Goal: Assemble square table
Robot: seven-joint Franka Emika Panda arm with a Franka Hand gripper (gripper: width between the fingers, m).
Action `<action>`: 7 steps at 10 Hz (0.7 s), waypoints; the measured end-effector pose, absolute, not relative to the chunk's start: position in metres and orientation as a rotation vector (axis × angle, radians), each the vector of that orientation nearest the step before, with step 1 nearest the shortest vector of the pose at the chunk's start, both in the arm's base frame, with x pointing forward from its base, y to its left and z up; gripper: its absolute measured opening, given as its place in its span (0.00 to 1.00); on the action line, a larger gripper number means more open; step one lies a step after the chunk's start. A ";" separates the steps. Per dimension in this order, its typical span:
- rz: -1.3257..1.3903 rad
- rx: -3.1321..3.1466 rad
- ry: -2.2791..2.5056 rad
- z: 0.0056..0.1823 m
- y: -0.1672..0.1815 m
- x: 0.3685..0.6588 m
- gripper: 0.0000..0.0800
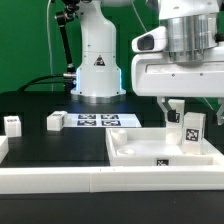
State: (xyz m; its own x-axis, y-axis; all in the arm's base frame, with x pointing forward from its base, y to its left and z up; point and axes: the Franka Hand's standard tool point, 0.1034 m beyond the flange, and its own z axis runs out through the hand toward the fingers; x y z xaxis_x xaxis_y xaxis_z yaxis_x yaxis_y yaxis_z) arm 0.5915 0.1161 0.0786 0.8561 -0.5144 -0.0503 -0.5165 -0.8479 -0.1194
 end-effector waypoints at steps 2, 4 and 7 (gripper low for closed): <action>0.024 -2.904 0.798 0.078 0.116 0.592 0.81; 0.026 -2.899 0.814 0.078 0.116 0.591 0.46; 0.034 -2.865 0.925 0.078 0.116 0.591 0.36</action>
Offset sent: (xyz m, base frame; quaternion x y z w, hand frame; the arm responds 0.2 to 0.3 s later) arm 0.0000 0.0000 0.0000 0.0000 0.0000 0.0000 1.0000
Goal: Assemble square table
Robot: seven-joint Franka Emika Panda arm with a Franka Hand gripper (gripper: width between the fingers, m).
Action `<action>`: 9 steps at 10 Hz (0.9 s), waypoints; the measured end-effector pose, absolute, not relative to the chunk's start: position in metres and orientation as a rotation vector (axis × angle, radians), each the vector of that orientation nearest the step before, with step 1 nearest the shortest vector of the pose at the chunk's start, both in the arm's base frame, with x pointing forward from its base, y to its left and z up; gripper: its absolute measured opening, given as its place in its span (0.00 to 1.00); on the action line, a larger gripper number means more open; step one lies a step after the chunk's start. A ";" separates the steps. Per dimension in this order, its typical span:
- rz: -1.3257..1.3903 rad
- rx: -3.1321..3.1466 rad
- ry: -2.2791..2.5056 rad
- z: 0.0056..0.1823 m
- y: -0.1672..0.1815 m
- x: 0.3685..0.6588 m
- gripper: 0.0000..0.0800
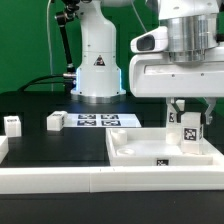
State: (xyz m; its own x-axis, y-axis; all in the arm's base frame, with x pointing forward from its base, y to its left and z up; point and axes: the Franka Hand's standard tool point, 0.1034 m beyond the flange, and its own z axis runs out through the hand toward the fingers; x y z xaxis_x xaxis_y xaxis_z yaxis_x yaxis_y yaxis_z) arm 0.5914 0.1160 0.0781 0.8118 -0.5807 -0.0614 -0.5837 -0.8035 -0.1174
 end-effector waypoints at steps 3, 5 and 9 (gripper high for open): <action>0.050 -2.769 1.187 0.078 0.116 0.592 0.36; 0.064 -2.597 1.497 0.078 0.117 0.591 0.36; 0.087 -2.252 1.923 0.077 0.119 0.591 0.36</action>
Offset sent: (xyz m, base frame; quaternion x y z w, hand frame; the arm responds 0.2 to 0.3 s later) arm -0.0148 -0.0051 -0.0077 0.0293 -0.0195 0.2927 0.9556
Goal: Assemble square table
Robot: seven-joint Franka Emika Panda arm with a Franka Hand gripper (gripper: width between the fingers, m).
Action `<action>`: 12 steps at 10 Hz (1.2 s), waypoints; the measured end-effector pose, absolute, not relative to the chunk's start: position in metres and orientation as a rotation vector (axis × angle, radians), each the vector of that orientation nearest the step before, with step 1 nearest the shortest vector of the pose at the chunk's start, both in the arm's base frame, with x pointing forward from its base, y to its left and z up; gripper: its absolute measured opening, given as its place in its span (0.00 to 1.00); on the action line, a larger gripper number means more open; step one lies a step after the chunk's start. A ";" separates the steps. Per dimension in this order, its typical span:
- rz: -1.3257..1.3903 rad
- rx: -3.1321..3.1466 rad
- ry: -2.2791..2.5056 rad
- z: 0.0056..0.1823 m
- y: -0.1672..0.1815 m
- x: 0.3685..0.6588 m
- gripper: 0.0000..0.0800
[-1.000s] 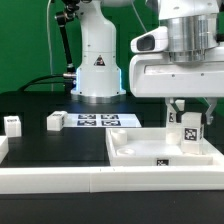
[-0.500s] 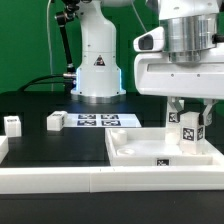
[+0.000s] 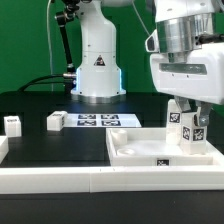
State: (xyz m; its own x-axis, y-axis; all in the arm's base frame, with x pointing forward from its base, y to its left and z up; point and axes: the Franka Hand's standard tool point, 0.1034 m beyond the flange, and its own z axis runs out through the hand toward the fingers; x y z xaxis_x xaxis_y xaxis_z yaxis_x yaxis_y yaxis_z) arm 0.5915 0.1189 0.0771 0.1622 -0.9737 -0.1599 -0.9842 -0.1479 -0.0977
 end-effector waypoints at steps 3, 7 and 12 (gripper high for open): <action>0.106 -2.043 2.144 0.077 0.120 0.593 0.36; 0.130 -1.751 2.387 0.078 0.118 0.595 0.36; 0.121 -1.550 2.526 0.079 0.107 0.599 0.36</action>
Offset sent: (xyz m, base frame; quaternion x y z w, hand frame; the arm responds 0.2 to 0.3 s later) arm -0.0015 0.0040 -0.0008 -0.0030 -0.0065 0.2294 0.9733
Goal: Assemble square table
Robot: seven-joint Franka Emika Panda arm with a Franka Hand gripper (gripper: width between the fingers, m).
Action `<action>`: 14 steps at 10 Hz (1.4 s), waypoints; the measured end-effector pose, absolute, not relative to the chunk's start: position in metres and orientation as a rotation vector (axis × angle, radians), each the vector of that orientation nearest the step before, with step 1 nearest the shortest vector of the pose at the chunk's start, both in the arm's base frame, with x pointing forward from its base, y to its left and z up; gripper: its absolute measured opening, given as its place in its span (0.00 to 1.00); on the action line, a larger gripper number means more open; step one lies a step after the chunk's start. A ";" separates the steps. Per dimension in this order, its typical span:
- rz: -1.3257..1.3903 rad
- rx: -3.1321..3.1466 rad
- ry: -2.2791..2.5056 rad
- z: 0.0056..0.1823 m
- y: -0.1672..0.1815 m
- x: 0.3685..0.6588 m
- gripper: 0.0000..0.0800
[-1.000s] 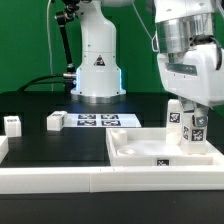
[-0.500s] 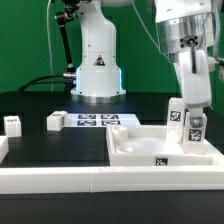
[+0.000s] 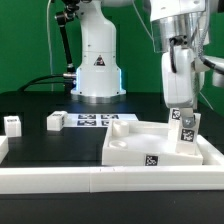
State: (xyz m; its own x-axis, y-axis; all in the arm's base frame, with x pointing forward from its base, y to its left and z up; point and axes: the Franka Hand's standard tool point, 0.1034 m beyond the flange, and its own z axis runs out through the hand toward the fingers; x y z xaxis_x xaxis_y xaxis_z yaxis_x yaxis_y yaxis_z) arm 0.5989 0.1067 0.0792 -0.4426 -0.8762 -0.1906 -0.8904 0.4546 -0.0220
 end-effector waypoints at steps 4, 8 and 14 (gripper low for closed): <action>0.160 -1.719 2.437 0.082 0.109 0.595 0.66; 0.152 -1.915 2.250 0.110 0.090 0.589 0.81; 0.177 -2.163 2.117 0.109 0.084 0.585 0.81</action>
Offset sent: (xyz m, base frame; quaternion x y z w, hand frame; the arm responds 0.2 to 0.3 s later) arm -0.0075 -0.0008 0.0118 -0.0649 0.0134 -0.1177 0.9908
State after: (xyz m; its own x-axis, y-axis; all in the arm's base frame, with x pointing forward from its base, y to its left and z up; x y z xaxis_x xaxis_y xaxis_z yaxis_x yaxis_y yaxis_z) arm 0.5849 0.0836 0.1085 0.0210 -0.9870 -0.1591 -0.9998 -0.0218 0.0034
